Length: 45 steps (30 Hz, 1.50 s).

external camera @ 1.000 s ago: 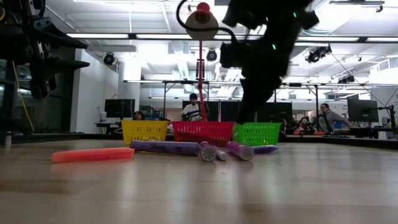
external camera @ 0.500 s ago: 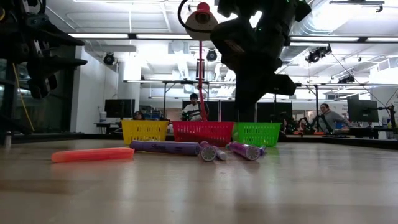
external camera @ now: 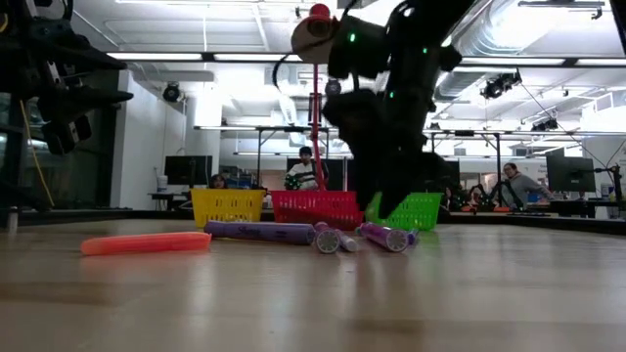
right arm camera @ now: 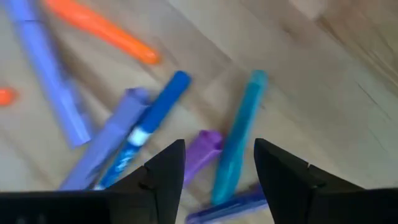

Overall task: Pick & Place Markers
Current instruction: Put the blue pen into the green bin

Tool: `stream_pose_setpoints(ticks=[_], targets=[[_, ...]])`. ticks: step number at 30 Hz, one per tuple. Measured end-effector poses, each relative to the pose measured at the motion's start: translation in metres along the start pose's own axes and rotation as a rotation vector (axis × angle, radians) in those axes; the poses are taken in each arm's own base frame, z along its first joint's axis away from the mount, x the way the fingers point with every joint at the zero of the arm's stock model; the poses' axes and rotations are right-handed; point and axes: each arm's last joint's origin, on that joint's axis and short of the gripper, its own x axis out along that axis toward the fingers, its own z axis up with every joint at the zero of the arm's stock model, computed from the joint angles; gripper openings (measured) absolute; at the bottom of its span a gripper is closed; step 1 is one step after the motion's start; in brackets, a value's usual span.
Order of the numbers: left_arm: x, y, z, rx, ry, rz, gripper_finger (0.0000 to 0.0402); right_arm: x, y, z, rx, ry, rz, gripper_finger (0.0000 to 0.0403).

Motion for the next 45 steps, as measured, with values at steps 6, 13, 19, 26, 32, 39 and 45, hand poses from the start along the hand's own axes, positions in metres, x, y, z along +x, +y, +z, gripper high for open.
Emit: stream_pose_setpoints(ticks=[6, 13, 19, 26, 32, 39, 45], targets=[[0.000, 0.000, -0.001, 0.000, 0.019, -0.014, 0.0147, 0.004, -0.002, 0.002, 0.035, -0.054, -0.077, 0.0167], [0.000, -0.001, -0.001, -0.004, 0.050, -0.036, 0.0147, 0.000, 0.003, 0.010, -0.012, -0.100, -0.093, 0.0161], [0.000, -0.001, -0.002, -0.004, 0.059, -0.043, 0.0147, 0.019, -0.002, 0.008, -0.022, -0.034, -0.175, 0.0161], [0.000, -0.001, -0.002, -0.009, 0.059, -0.043, 0.0147, 0.035, -0.003, 0.005, -0.024, -0.019, -0.213, 0.0160], [0.000, -0.001, -0.002, -0.027, 0.060, -0.042, 0.0147, 0.043, 0.000, -0.003, 0.002, -0.007, -0.242, 0.0140], [0.000, -0.001, -0.002, -0.031, 0.060, -0.042, 0.0147, 0.044, 0.003, -0.009, 0.048, -0.011, -0.254, 0.0093], [0.000, -0.001, -0.002, -0.053, 0.060, -0.041, 0.0147, 0.044, 0.004, -0.011, 0.055, -0.014, -0.259, 0.0069]])
